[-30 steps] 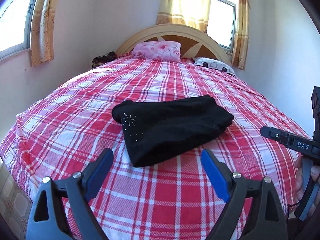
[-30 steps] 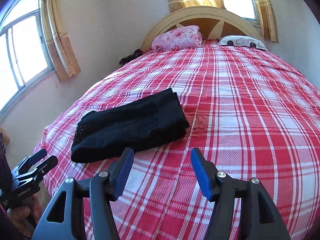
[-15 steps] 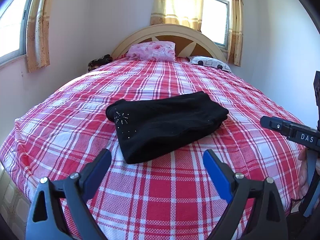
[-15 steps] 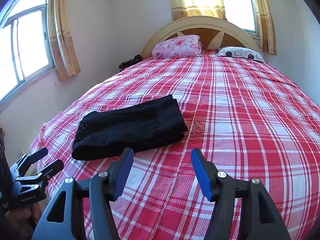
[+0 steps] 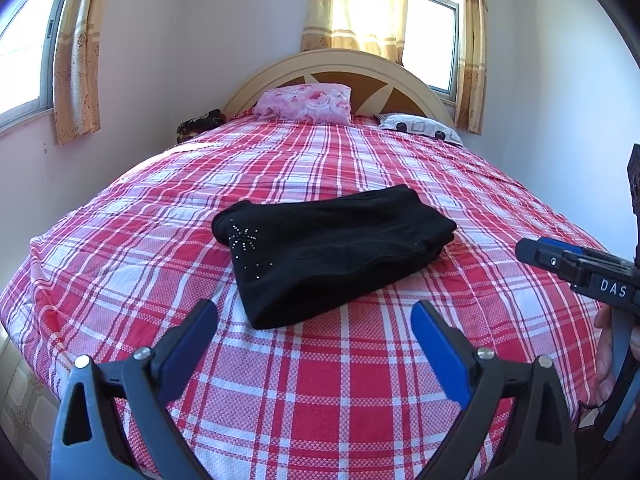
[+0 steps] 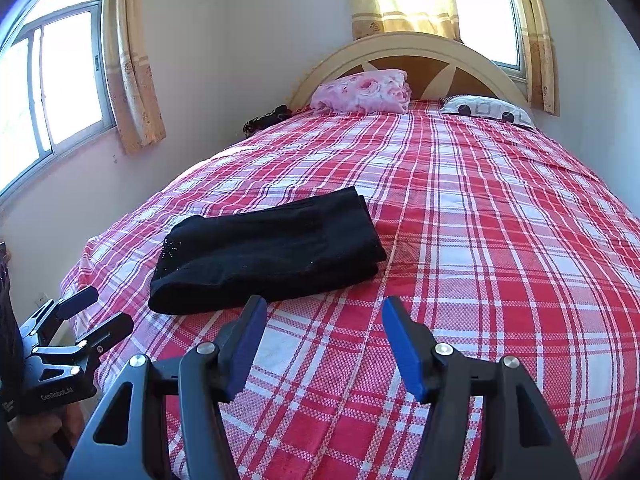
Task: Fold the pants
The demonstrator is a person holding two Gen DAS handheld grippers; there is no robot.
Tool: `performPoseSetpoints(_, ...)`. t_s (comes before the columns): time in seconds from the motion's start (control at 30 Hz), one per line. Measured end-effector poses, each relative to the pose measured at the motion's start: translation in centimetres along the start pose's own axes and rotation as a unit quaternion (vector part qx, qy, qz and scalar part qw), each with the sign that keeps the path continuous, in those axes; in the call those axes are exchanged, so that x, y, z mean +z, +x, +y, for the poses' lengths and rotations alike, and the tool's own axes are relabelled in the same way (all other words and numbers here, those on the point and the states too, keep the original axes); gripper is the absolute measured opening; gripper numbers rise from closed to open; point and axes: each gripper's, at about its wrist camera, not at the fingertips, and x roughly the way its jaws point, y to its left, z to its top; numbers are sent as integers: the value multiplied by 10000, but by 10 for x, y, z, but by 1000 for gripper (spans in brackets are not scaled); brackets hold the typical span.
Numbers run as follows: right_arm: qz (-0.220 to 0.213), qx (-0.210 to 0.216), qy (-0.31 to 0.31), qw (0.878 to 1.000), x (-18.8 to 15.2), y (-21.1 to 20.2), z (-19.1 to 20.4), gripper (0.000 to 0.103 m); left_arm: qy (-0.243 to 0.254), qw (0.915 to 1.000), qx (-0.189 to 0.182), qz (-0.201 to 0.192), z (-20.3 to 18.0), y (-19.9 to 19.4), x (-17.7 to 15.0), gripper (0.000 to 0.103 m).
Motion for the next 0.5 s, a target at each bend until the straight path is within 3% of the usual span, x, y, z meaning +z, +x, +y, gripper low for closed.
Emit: performPoseSetpoints(0.5, -93, -23, -45, 9999, -2, -8, 2, 62, 30, 9999, 130, -102, -3, -7, 5, 103)
